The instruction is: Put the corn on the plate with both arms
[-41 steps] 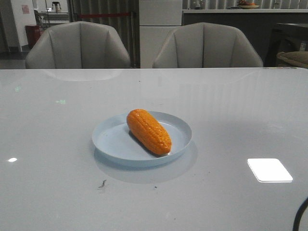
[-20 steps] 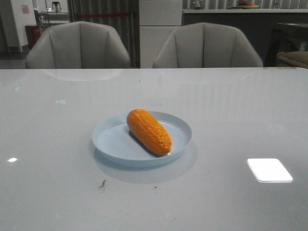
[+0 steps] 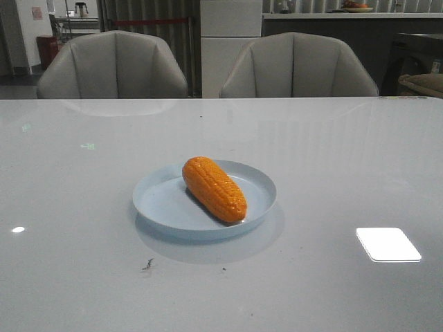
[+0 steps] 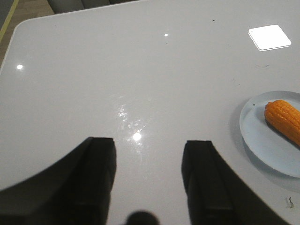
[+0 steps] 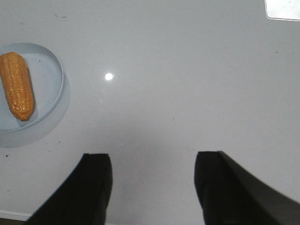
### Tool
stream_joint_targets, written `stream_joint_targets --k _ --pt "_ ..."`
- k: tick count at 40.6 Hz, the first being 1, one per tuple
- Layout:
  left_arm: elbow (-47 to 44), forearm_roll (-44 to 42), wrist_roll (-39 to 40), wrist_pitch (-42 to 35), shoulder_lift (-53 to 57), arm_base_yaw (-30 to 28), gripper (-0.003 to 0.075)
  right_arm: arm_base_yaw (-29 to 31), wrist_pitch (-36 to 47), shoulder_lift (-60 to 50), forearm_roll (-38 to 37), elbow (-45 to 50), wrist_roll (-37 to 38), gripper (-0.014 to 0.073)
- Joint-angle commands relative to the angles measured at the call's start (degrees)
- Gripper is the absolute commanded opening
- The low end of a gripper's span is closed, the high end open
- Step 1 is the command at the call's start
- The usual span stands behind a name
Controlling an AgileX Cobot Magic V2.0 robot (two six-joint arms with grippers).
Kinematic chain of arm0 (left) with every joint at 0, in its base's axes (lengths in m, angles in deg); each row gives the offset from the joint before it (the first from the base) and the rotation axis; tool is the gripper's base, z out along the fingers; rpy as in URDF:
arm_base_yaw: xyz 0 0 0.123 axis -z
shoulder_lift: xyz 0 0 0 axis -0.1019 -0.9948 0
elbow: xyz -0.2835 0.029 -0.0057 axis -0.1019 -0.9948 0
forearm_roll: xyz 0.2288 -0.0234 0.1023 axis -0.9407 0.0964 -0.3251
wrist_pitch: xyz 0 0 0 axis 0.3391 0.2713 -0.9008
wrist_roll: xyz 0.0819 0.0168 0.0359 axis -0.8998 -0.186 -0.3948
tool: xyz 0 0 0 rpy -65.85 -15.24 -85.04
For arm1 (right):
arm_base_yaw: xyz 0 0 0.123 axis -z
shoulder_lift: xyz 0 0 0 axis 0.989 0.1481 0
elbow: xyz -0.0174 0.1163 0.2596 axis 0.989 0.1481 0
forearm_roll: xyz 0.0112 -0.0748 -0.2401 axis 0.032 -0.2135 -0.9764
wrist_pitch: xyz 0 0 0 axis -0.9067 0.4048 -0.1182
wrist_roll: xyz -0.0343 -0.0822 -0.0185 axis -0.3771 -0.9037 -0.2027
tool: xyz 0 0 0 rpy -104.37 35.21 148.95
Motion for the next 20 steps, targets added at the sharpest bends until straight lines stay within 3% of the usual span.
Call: stream_joint_targets --k 1,11,20 --pt "1.48 -0.18 0.03 -4.79 0.28 -0.11 0.0285 0.43 3.45 -0.45 0.25 -1.53 -0.38 0.0489" --pt "1.48 -0.18 0.03 -4.79 0.28 -0.11 0.0148 0.43 3.45 -0.45 0.25 -1.53 -0.38 0.0489" --pt "1.48 -0.18 0.03 -4.79 0.28 -0.11 0.0090 0.43 3.45 -0.45 0.25 -1.53 -0.38 0.0489"
